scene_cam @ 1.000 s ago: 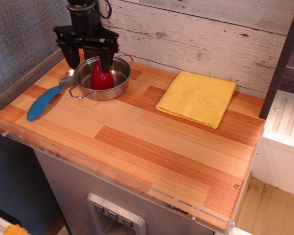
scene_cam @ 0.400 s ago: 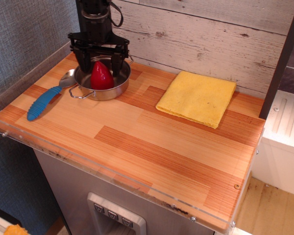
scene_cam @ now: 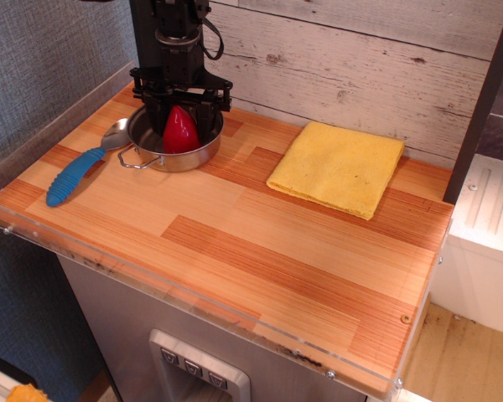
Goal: Move the pepper to far bottom right of table
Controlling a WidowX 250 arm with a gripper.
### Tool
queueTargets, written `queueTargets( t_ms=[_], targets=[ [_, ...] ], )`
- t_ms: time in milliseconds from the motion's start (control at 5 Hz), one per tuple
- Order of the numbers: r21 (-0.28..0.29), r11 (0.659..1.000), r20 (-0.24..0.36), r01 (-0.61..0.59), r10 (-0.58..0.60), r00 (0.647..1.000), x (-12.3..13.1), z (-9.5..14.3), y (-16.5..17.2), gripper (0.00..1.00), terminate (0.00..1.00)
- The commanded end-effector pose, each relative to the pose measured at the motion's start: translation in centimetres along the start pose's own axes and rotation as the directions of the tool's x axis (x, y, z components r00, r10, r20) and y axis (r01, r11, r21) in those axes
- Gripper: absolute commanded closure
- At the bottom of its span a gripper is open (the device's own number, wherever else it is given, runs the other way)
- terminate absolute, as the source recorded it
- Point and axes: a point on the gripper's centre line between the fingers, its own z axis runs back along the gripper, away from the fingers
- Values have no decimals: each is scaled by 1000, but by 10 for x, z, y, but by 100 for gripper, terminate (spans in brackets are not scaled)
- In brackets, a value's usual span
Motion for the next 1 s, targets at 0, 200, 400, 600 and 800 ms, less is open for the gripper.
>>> queueTargets(
  t_ms=[0, 200, 400, 600, 800],
  targets=[
    [-10, 1000, 93, 0, 1, 996, 0, 43, 9, 100, 0],
    [-19, 1000, 187, 13, -9, 982, -13, 86, 2, 100, 0],
    [-55, 996, 237, 77, -61, 970, -43, 115, -31, 100, 0],
    [-93, 977, 216, 191, -168, 962, -82, 111, -68, 100, 0],
    [-66, 956, 197, 286, -269, 943, -123, 100, -107, 100, 0]
  ],
)
